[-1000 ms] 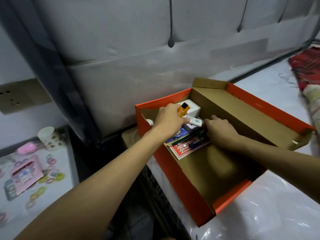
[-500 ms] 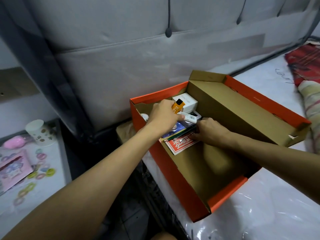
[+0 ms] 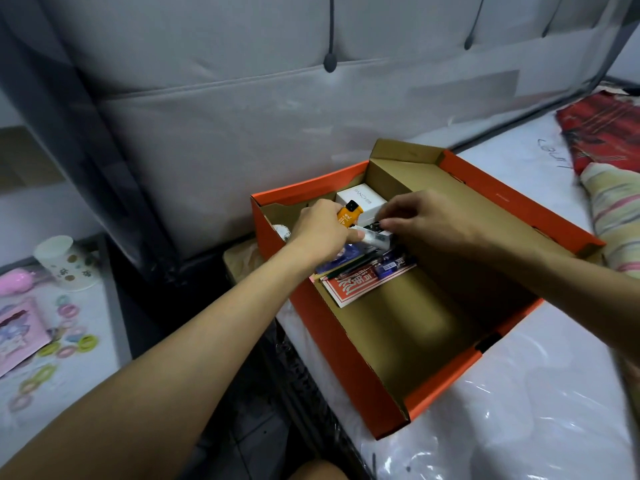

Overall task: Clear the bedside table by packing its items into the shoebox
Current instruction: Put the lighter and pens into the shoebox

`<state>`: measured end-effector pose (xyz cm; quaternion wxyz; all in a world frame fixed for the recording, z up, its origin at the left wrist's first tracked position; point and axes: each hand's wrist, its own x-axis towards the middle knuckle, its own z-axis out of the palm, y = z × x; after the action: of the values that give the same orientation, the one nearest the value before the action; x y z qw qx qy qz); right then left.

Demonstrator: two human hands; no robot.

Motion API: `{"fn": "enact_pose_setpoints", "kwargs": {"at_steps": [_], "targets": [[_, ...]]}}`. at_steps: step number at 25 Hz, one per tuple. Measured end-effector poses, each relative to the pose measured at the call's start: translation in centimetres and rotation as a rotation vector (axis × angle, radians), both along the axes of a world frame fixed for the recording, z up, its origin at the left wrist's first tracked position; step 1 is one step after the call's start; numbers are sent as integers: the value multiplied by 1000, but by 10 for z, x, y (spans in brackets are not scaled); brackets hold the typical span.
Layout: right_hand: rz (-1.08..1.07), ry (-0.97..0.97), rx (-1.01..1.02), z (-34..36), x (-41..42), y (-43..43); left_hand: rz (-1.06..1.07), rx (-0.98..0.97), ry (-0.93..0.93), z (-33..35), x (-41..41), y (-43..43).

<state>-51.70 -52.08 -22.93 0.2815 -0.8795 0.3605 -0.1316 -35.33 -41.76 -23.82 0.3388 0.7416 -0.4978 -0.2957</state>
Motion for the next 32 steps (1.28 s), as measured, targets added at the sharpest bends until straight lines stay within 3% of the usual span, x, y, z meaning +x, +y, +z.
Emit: {"fn": "enact_pose_setpoints", "kwargs": {"at_steps": [3,9,12,16,19,27,29,32], "targets": [[113,67,-40,0,9,10,1,-6,73,1,1,0],[82,64,46,-5,11,18,-32,-11,106,-3,5,0],[-26,162,41,-6,9,19,10,-68,206,-3,8,0],[-198,457,315,-14,-6,20,53,-120,165,-4,8,3],[-226,546,487,-24,-10,24,27,-106,90,-4,6,4],[-589,240,967,-39,-15,19,1,-103,52,-3,5,4],[-597,308,943,-43,-17,19,-3,-99,55,-4,4,4],[-436,587,571,-47,-23,20,-12,-96,54,-4,4,4]]}}
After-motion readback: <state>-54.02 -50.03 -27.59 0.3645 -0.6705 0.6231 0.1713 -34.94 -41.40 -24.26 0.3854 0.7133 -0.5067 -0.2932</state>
